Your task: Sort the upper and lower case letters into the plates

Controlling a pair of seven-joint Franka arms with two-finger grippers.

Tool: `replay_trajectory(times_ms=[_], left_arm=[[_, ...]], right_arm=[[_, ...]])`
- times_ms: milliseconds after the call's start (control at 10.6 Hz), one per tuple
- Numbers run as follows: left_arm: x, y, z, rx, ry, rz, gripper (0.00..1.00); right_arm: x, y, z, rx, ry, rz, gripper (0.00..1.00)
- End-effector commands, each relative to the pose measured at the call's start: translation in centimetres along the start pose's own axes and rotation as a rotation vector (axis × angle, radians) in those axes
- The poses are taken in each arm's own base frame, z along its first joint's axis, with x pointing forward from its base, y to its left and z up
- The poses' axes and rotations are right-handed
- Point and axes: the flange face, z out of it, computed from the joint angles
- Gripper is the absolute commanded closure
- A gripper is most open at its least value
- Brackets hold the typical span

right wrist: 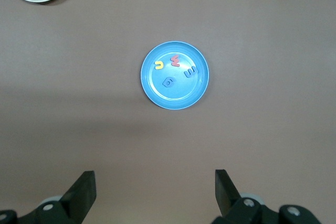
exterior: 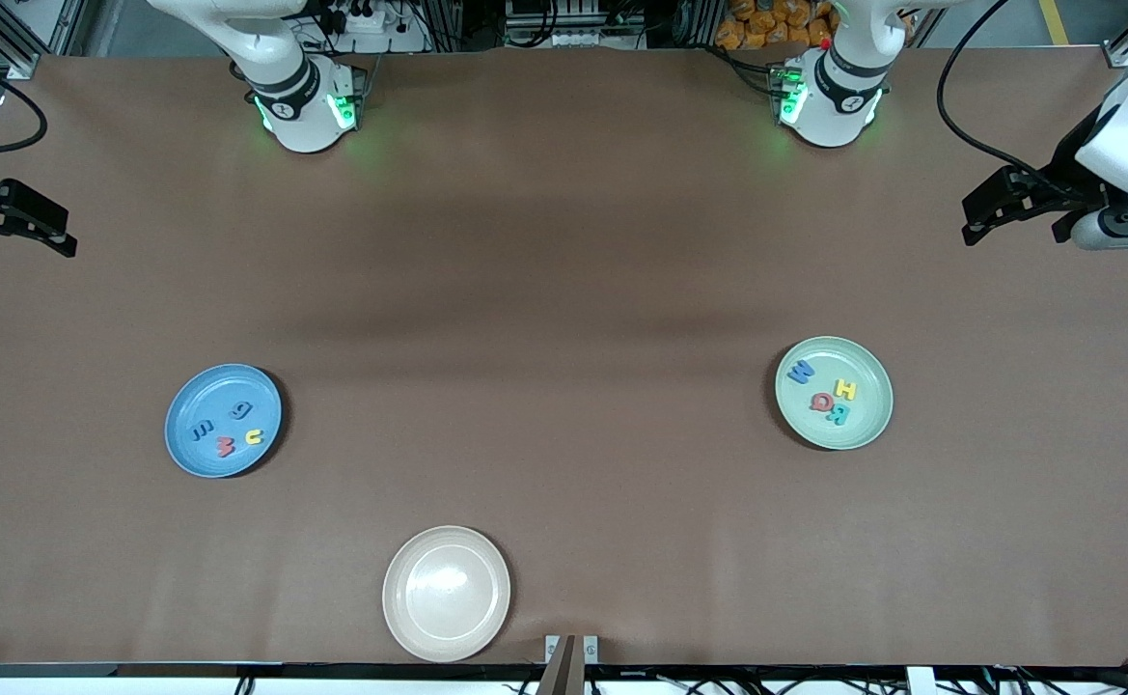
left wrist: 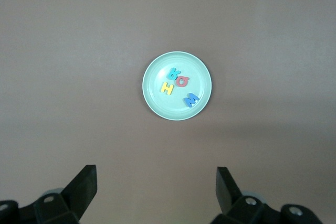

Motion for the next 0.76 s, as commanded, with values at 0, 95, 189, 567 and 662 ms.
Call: replay_trajectory(times_ms=[0,95,189,567,662], left_arm=[[-0.03,-0.30,-0.72,0.024,0.000,0.019,0.00],[-0.05,-0.44,-0.89,0.021,-0.001,0.015,0.00],[-0.08,-0.66,-1.05,0.018,-0.003,0.011,0.00],[-0.16,-0.34,-1.13,0.025,-0.006,0.020,0.00],[0.03,-0.42,-0.67,0.026,-0.018,0.018,0.00]], right_arm=[[-0.05,0.04,-0.22,-0.007,-0.008,0.015,0.00],[-0.06,0.03,-0.21,-0.005,-0.010,0.015,0.00],[-0.07,0.11,-0.21,-0.005,-0.010,0.014,0.00],[-0.17,0.18,-0.14,-0.004,-0.017,0.014,0.00],[-0.17,0.18,-0.14,-0.004,-0.017,0.014,0.00]])
